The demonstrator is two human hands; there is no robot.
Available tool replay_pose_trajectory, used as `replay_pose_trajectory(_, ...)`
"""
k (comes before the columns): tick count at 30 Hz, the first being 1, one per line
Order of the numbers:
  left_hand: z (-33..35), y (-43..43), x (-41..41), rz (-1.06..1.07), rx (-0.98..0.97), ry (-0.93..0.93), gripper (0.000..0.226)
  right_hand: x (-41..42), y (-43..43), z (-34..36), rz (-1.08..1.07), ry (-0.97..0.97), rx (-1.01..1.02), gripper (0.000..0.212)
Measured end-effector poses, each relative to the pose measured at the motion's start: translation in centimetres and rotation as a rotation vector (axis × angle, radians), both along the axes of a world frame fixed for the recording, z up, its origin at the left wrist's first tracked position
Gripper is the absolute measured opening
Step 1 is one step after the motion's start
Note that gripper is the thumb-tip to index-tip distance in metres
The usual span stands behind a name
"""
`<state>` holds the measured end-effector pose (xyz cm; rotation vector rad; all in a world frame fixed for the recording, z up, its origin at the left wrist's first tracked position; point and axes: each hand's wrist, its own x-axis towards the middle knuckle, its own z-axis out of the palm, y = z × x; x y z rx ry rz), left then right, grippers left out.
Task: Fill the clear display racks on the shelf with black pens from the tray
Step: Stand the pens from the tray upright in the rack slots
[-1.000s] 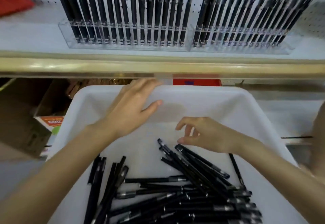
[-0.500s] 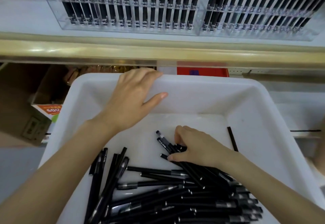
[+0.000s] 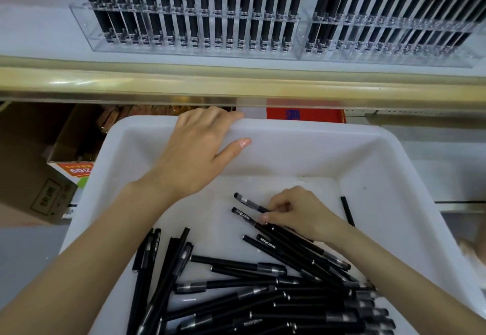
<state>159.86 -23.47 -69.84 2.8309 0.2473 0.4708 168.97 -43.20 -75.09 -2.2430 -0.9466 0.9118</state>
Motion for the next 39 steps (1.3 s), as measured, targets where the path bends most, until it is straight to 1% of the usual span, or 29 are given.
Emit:
replay_pose_trajectory(2,0.0,-0.1,0.0,0.005,0.001,0.006,0.06,0.5,0.0,0.1,-0.036,0.014,0.016,0.03)
replay_pose_trajectory(4,0.0,-0.1,-0.1,0.017,0.005,0.015,0.061,0.8,0.1,0.5,-0.077,0.057,0.055,0.03)
replay_pose_trajectory(7,0.0,0.0,-0.1,0.024,-0.03,0.02,0.062,1.1,0.3,2.2,-0.161,0.178,0.151,0.02)
replay_pose_trajectory(9,0.0,0.2,-0.1,0.01,-0.059,0.013,0.061,1.4,0.2,3.8,-0.175,0.203,0.229,0.014)
replay_pose_trajectory(10,-0.1,0.2,-0.1,-0.008,-0.058,0.009,0.059,1.7,0.0,4.6,-0.167,0.203,0.269,0.02)
replay_pose_trajectory(13,0.5,0.3,0.2,-0.078,-0.016,-0.013,0.055,2.7,-0.8,7.6,-0.117,0.204,0.39,0.051)
replay_pose_trajectory(15,1.8,0.5,0.9,-0.066,-0.008,-0.064,0.054,3.7,-1.6,9.7,-0.1,0.166,0.467,0.07)
replay_pose_trajectory(16,2.8,0.5,1.4,-0.038,-0.045,-0.088,0.055,4.3,-2.0,10.7,-0.1,0.133,0.504,0.076)
replay_pose_trajectory(18,4.9,0.1,2.6,-0.01,-0.126,-0.128,0.057,5.7,-2.8,12.7,-0.116,0.061,0.571,0.08)
replay_pose_trajectory(20,6.8,-0.6,4.0,-0.053,-0.069,-0.141,0.058,7.5,-3.5,14.7,-0.154,-0.004,0.62,0.076)
replay_pose_trajectory(22,8.4,-1.6,5.5,-0.125,0.065,-0.132,0.058,9.4,-3.9,16.5,-0.194,-0.083,0.663,0.069)
replay_pose_trajectory(24,9.6,-2.6,7.2,-0.182,0.196,-0.114,0.058,11.0,-3.9,18.2,-0.23,-0.187,0.723,0.056)
replay_pose_trajectory(26,10.5,-3.5,8.9,-0.198,0.265,-0.083,0.059,12.3,-3.6,19.8,-0.247,-0.28,0.779,0.039)
replay_pose_trajectory(28,11.1,-4.2,10.4,-0.178,0.277,-0.048,0.064,13.3,-3.0,21.2,-0.264,-0.341,0.818,0.027)
replay_pose_trajectory(29,11.2,-4.3,11.0,-0.162,0.278,-0.028,0.067,13.7,-2.6,21.8,-0.276,-0.351,0.836,0.025)
replay_pose_trajectory(33,10.8,-4.8,11.7,-0.106,0.253,0.019,0.069,15.0,-0.9,23.2,-0.3,-0.345,0.889,0.027)
replay_pose_trajectory(36,10.5,-4.9,11.7,-0.086,0.29,0.019,0.072,15.8,0.4,23.5,-0.294,-0.405,0.879,0.024)
replay_pose_trajectory(39,10.4,-4.4,11.7,-0.067,0.28,0.017,0.071,16.3,1.8,23.4,-0.281,-0.425,0.877,0.021)
